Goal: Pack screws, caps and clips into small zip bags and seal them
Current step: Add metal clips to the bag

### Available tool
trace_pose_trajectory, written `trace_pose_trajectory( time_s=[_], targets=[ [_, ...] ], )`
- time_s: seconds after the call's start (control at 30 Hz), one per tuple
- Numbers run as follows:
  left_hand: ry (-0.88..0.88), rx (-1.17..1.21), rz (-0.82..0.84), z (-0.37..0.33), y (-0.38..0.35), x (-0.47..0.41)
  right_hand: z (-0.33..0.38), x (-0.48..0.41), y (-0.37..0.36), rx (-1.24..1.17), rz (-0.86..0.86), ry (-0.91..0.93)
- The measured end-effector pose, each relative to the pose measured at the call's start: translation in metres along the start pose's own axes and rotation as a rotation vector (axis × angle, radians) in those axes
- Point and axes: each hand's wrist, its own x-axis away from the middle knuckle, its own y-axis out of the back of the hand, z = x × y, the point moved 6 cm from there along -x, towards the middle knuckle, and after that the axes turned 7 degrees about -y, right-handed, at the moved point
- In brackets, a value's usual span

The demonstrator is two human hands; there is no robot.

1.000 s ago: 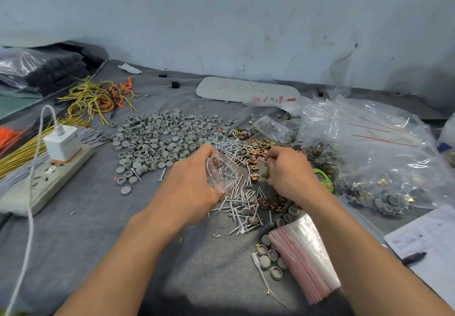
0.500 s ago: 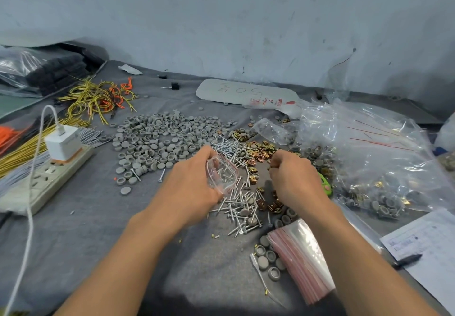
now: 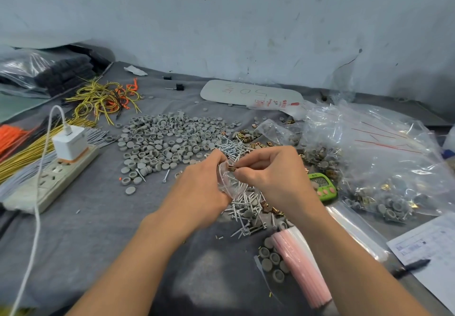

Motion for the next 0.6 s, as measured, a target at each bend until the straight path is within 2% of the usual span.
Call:
trace_pose_trajectory(
  time_s=[0.2,0.5,0.6],
  targets=[
    [0.006,0.03,0.004,0.001,0.001,0.0,0.009,0.006,-0.021,0.131,-0.02,0.126],
    [0.01,0.044,-0.022,0.004,0.006,0.0,0.01,0.003,-0.024,0.082,0.042,0.164],
    [0.02,0.037,-0.049,0.006,0.01,0.0,0.002,-0.006,0.01,0.136,-0.14,0.123]
  ],
)
